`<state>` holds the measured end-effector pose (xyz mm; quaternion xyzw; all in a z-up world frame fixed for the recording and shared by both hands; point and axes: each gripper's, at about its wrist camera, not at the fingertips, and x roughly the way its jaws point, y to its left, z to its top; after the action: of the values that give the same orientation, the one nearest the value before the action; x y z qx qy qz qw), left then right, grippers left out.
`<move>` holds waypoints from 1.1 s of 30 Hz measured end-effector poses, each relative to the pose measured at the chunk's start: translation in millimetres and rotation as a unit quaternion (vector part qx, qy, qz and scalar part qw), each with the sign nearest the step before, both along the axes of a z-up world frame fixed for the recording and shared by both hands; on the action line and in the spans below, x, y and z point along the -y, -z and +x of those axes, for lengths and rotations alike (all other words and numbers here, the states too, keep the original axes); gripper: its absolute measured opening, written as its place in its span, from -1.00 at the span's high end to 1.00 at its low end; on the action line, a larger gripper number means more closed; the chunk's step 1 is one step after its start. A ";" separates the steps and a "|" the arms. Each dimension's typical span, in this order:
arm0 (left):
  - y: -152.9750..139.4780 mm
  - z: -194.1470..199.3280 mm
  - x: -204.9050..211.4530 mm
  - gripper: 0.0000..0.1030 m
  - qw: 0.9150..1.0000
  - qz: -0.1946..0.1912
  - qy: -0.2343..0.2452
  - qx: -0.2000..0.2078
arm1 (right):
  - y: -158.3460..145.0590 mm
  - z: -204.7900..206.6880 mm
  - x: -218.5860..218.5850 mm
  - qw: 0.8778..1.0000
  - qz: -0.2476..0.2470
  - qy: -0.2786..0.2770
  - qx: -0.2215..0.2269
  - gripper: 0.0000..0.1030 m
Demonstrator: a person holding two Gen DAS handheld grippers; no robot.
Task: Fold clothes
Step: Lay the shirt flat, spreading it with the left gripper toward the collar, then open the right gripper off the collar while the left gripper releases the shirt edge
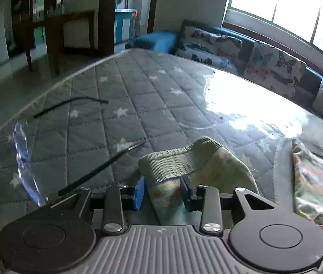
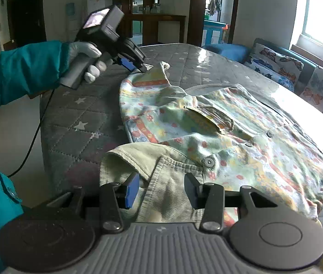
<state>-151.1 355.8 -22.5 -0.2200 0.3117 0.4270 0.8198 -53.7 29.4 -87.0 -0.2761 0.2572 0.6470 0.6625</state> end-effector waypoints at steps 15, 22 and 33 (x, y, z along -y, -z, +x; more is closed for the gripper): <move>-0.5 -64.3 28.8 0.87 0.996 0.026 -0.087 -0.013 | 4.1 -12.8 2.6 1.000 -0.006 -0.024 0.012 0.13; -3.2 -64.4 29.9 0.86 0.996 0.027 -0.086 -0.025 | 15.2 -19.5 6.9 0.998 -0.035 -0.040 0.013 0.76; -1.3 -74.1 29.9 0.74 0.993 0.028 -0.095 -0.058 | -5.4 -8.7 28.4 0.997 -0.034 -0.054 -0.032 0.77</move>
<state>-225.2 325.9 -21.2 -0.2001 0.3245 0.5236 0.7619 -62.4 1.0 -81.6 -0.2913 0.2847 0.6812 0.6083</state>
